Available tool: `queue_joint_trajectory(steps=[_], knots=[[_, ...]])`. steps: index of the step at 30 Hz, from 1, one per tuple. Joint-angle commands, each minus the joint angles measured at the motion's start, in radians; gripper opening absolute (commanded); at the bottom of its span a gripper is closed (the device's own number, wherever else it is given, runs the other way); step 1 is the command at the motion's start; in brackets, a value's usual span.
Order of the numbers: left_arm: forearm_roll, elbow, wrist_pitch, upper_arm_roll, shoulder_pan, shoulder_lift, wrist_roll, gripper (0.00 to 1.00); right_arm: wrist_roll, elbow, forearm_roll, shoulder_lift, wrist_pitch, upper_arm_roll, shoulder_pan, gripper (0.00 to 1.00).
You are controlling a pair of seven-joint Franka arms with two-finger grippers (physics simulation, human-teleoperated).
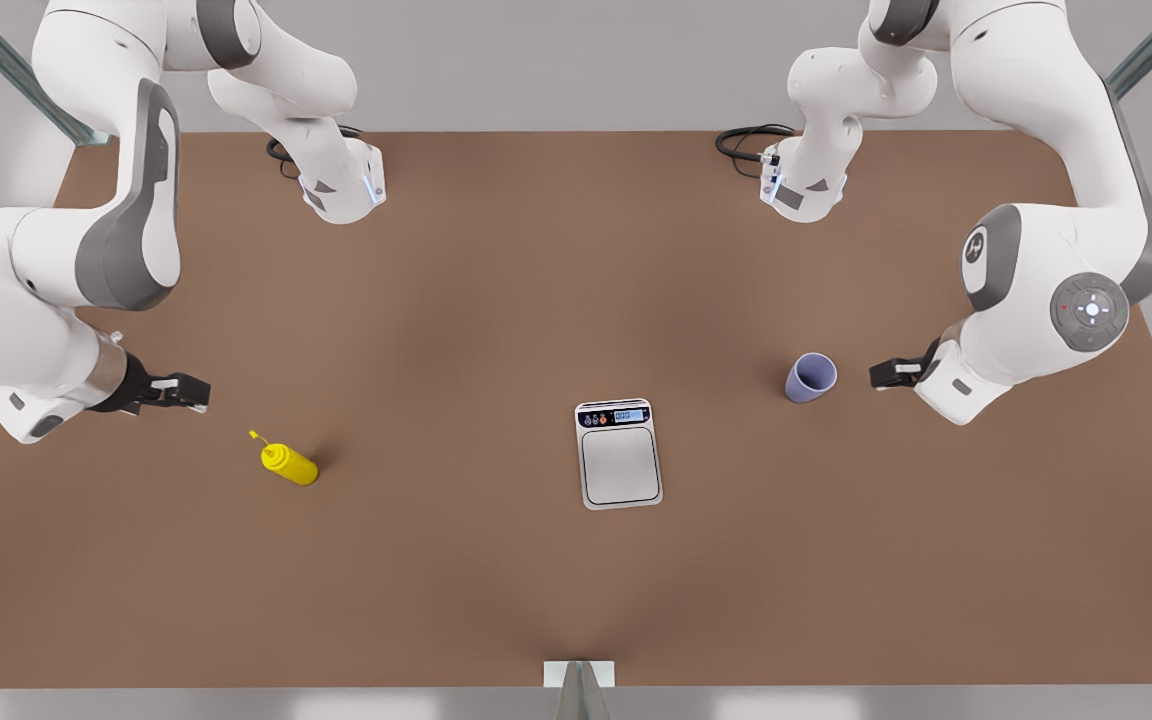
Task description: Move cup to the weight, pick up sauce bottle, pour sauce
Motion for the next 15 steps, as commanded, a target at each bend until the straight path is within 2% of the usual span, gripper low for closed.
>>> queue_joint_trajectory(steps=[1,3,5,8,11,13,15], knots=[[0.002,-0.001,0.003,0.000,0.000,0.000,0.000,1.00,0.000,0.000,0.000,-0.001,0.000,-0.001,-0.001,1.00],[0.002,-0.005,0.003,0.000,0.000,0.000,0.003,1.00,-0.125,-0.006,0.046,0.010,-0.002,-0.001,-0.030,1.00],[0.006,-0.010,0.004,0.000,-0.001,0.003,0.009,1.00,-0.555,-0.026,0.091,0.036,0.052,0.000,-0.119,1.00],[0.006,-0.082,0.019,-0.002,-0.005,-0.010,0.008,1.00,-1.156,-0.095,0.308,0.123,0.084,-0.001,-0.322,1.00],[0.006,-0.214,0.116,-0.002,-0.005,-0.061,0.005,1.00,-1.517,-0.221,0.644,0.243,0.083,-0.003,-0.437,1.00],[0.005,-0.330,0.211,-0.003,-0.005,-0.095,0.003,1.00,-1.684,-0.224,0.743,0.321,0.077,-0.001,-0.464,1.00],[0.005,-0.431,0.294,-0.003,-0.005,-0.115,0.005,1.00,-1.768,-0.232,0.746,0.343,0.054,-0.001,-0.480,1.00]])
